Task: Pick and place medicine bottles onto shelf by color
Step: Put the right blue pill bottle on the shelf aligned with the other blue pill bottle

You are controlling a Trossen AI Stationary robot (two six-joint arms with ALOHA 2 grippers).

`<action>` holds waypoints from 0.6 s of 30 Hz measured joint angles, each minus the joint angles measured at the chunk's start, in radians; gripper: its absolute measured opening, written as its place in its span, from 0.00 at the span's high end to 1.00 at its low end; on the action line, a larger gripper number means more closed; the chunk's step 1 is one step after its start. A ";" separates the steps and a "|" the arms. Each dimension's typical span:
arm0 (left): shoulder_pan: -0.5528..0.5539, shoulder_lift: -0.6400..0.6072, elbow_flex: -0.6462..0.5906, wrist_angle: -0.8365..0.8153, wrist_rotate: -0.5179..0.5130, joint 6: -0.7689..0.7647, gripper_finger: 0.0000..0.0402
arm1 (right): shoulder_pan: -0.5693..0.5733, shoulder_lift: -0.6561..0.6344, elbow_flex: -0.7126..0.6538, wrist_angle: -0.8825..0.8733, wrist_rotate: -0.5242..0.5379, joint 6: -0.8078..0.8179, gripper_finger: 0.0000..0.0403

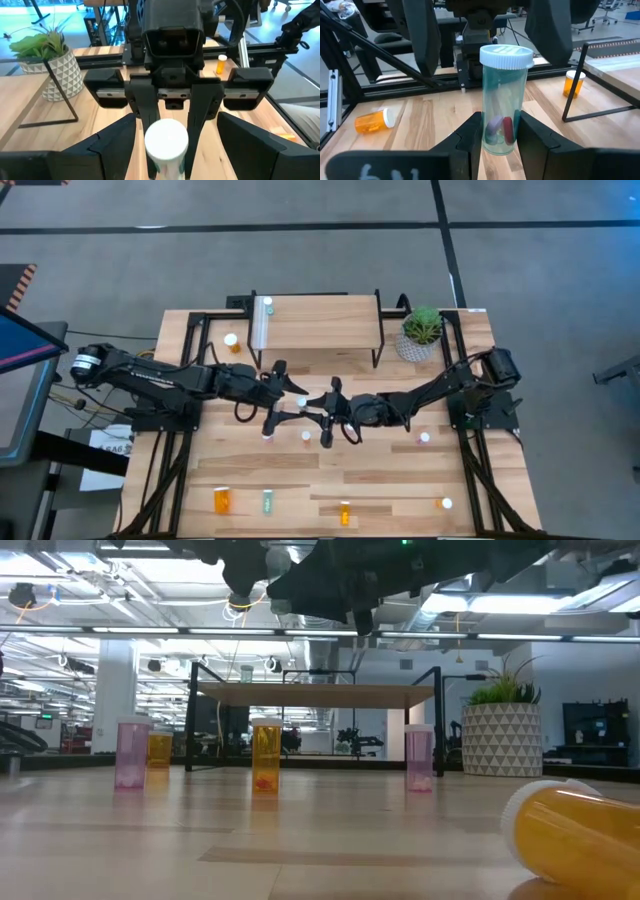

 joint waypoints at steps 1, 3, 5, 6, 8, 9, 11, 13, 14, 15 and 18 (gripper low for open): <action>0.000 0.000 0.000 0.000 -0.001 0.000 0.34 | 0.000 0.000 0.000 -0.001 0.000 0.001 0.69; 0.000 -0.001 0.000 -0.001 -0.004 0.000 0.36 | 0.000 0.000 0.000 -0.001 0.000 0.002 0.69; 0.000 -0.001 0.000 -0.014 -0.012 0.000 0.40 | 0.000 0.000 0.000 -0.004 0.000 0.002 0.69; 0.000 -0.001 0.000 -0.013 -0.016 0.000 0.43 | 0.000 0.000 0.000 -0.003 0.000 0.002 0.69; 0.000 -0.001 0.000 -0.011 -0.017 0.000 0.49 | 0.000 0.000 0.000 -0.003 0.000 0.002 0.69; 0.000 -0.001 0.000 -0.012 -0.017 0.001 0.52 | 0.000 0.000 0.000 -0.003 0.000 0.002 0.70; 0.000 -0.001 0.000 -0.012 -0.018 0.007 0.58 | 0.000 0.000 0.000 -0.003 0.000 0.002 0.70; 0.000 -0.001 0.000 -0.012 -0.019 0.007 0.64 | 0.000 0.000 0.000 -0.003 0.000 0.002 0.70; 0.000 -0.001 0.000 -0.012 -0.019 0.009 0.66 | 0.000 0.000 0.000 -0.003 0.000 0.001 0.70; 0.000 -0.001 0.000 -0.012 -0.020 0.015 0.68 | 0.000 0.000 0.000 -0.003 0.000 0.001 0.70; 0.000 -0.001 0.000 -0.019 -0.019 0.029 0.73 | 0.000 0.000 0.000 -0.005 -0.001 0.003 0.70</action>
